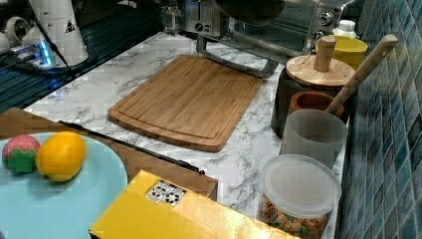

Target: Put the bowl in the oven.

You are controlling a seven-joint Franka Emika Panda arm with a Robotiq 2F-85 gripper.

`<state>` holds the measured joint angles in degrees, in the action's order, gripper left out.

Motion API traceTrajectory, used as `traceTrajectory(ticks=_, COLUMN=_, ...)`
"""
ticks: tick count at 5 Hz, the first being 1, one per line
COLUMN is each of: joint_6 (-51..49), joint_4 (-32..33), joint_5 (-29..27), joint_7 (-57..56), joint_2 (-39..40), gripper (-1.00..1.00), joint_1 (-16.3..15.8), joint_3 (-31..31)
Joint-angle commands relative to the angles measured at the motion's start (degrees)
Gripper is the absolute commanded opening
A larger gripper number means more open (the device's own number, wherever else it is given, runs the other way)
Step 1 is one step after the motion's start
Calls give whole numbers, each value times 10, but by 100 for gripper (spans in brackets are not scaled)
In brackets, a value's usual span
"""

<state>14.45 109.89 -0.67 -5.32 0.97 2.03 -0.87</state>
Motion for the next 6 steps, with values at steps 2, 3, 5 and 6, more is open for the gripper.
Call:
traceTrajectory(ticks=2, joint_6=82, joint_4=31, joint_5=-36, joint_7=-86, joint_2=-12, gripper=-100, joint_1=-14, joint_3=-20)
traceTrajectory(ticks=3, joint_6=132, joint_4=57, joint_5=-42, joint_7=-130, joint_2=-21, gripper=-100, joint_1=-28, joint_3=-42)
traceTrajectory(ticks=5, joint_6=156, joint_4=63, joint_5=-50, joint_7=-144, joint_2=0, gripper=-100, joint_1=-47, joint_3=-72)
traceTrajectory(ticks=6, joint_6=169, joint_4=71, joint_5=-53, joint_7=-142, joint_2=4, gripper=-100, joint_1=-44, joint_3=-89)
